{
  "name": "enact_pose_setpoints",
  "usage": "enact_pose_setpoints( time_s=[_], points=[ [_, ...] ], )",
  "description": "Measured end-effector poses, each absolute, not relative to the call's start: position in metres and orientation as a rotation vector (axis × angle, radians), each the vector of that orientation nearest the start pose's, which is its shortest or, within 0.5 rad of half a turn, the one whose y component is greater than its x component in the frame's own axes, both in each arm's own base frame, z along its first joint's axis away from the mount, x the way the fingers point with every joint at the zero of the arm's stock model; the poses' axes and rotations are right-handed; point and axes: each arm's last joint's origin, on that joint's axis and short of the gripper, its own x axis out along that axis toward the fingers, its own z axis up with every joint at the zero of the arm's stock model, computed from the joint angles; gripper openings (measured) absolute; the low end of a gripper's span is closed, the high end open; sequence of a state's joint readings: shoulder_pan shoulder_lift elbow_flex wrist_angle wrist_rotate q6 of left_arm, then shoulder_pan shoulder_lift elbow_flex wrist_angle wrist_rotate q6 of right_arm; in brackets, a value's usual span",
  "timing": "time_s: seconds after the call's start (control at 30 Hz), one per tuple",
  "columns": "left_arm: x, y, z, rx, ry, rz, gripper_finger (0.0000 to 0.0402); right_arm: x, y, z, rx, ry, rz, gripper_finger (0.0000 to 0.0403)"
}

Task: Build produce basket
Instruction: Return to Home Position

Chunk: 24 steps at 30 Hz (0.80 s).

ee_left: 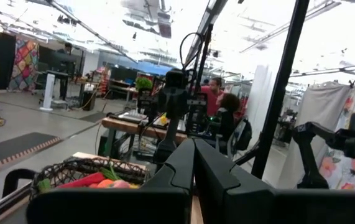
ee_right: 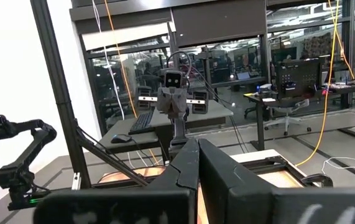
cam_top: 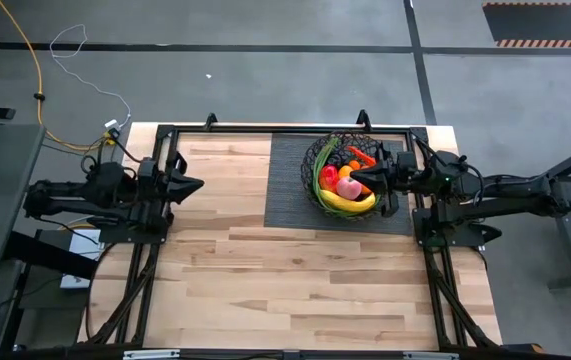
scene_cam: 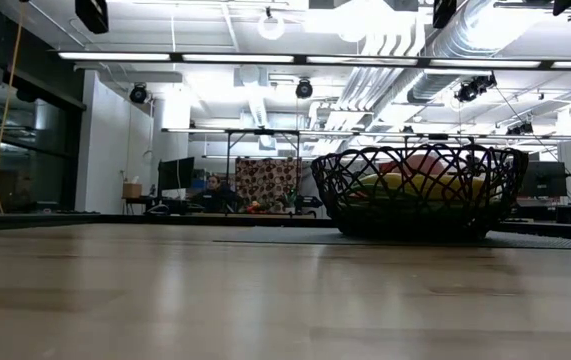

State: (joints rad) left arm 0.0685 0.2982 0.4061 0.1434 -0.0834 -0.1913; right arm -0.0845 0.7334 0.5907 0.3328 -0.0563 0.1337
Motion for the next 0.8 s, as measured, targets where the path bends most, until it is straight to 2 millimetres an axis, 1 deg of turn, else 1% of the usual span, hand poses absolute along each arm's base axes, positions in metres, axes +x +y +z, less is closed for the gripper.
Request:
enact_pose_setpoints(
  time_s=[0.2, 0.4, 0.57, 0.8],
  points=[
    [0.077, 0.008, 0.296, -0.186, -0.316, 0.137, 0.0000, 0.169, -0.013, 0.323, 0.119, -0.191, -0.015, 0.0000],
    [0.060, 0.008, 0.291, -0.211, -0.322, 0.173, 0.0000, 0.169, -0.013, 0.323, 0.117, -0.191, -0.015, 0.0000],
    [0.052, 0.008, 0.293, -0.192, -0.361, 0.178, 0.0000, 0.169, -0.013, 0.323, 0.118, -0.190, -0.015, 0.0000],
    [0.050, 0.008, 0.293, -0.173, -0.373, 0.180, 0.0000, 0.169, -0.013, 0.323, 0.118, -0.190, -0.016, 0.0000]
  ],
)
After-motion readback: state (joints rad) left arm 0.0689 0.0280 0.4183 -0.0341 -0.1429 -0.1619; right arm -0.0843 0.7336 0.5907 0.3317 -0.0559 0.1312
